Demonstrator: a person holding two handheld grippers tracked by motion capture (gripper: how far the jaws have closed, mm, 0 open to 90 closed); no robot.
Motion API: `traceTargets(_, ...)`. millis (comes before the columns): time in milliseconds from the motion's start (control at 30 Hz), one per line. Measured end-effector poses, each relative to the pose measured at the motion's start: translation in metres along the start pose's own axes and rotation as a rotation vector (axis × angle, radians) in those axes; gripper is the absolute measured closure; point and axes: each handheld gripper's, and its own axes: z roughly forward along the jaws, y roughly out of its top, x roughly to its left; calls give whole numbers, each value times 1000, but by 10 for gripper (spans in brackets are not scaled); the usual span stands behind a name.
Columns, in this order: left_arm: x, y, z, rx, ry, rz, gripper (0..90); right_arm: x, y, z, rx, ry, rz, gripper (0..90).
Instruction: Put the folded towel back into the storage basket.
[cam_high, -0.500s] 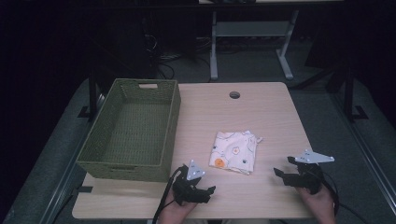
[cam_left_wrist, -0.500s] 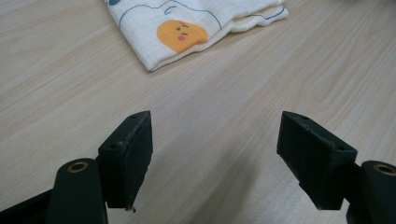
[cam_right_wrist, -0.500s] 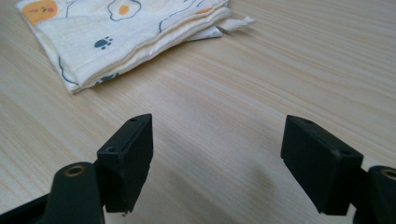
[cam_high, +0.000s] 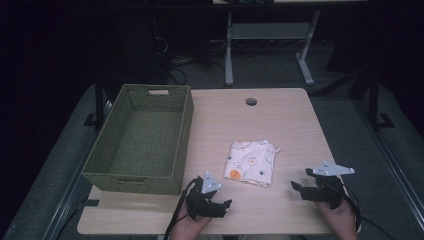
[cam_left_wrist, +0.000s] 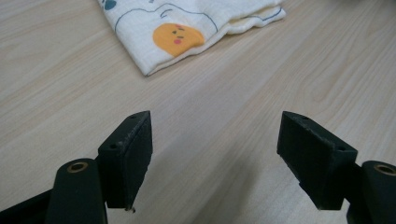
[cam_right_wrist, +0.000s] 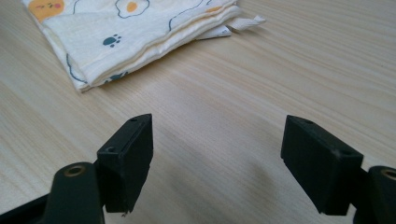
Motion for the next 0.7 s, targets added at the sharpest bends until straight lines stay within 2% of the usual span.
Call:
traceTargets(67,-1,1,0,-2,-1,5,270,0,0,0,-2,1,-1,249)
traceTargets(333,-6,23,8,2,4,58,270,0,0,0,4,-1,7,247)
traceTargets(533,-13,38,20,34,4,84,271,-1,0,-1,-3,-3,17,247)
traceTargets(567,-16,43,23,39,11,102,271,-2,0,-2,-9,-2,17,247)
traceTargets(700,-19,56,30,50,22,128,271,-2,0,-1,-9,7,21,247)
